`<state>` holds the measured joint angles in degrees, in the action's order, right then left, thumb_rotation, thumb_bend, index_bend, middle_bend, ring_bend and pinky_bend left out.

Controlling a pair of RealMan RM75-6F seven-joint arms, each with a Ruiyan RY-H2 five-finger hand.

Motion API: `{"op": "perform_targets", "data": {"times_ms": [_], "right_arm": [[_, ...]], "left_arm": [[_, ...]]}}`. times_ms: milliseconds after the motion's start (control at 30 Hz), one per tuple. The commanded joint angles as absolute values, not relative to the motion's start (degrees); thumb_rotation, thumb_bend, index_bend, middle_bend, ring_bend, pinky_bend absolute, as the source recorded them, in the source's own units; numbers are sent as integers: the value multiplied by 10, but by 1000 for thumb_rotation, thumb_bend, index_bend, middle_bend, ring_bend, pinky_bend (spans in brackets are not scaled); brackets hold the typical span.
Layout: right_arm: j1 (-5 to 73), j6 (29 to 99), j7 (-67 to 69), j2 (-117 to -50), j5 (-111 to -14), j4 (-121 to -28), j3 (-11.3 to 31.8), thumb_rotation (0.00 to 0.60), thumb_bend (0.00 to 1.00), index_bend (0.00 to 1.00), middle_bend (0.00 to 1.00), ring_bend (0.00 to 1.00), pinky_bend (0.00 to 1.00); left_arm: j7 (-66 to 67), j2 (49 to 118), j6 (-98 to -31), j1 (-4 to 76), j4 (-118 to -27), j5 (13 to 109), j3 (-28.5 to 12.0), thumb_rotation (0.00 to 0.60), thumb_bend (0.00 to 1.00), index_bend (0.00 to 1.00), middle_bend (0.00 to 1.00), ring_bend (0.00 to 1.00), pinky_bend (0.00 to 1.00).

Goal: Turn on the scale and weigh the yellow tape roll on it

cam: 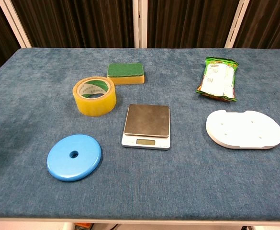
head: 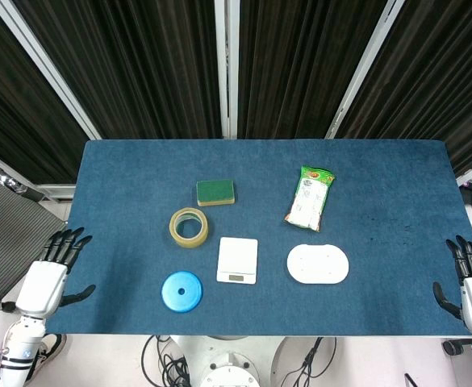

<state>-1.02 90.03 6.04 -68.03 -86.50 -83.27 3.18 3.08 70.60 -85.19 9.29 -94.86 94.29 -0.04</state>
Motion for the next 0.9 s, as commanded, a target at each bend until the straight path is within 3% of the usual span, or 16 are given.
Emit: {"op": "perform_targets", "data": {"times_ms": [33,467,767,900], "right_arm": [[-13,904,63,-677,-864,-834,33,600,305,0,0,0,0],[-5,884,84,-670,-858,-841,36,600,305,0,0,0,0],[-6,883,95,-667,-855,-836,37,600,305,0,0,0,0],[-9,884,101,-668,-853,-829,36,600,306,0,0,0,0]], "left_arm": [[37,704,-843,102,-960,960,4,600,138,127,37,0,0],[16,760,-723,192,-1005,1017,20,600,210,123,40,0,0],[5,834,-646,250,-984,1024,24,600,210,99,181,0,0],[2,871,-624,265,-972,1025,33,600,311,70,199,0,0]]}}
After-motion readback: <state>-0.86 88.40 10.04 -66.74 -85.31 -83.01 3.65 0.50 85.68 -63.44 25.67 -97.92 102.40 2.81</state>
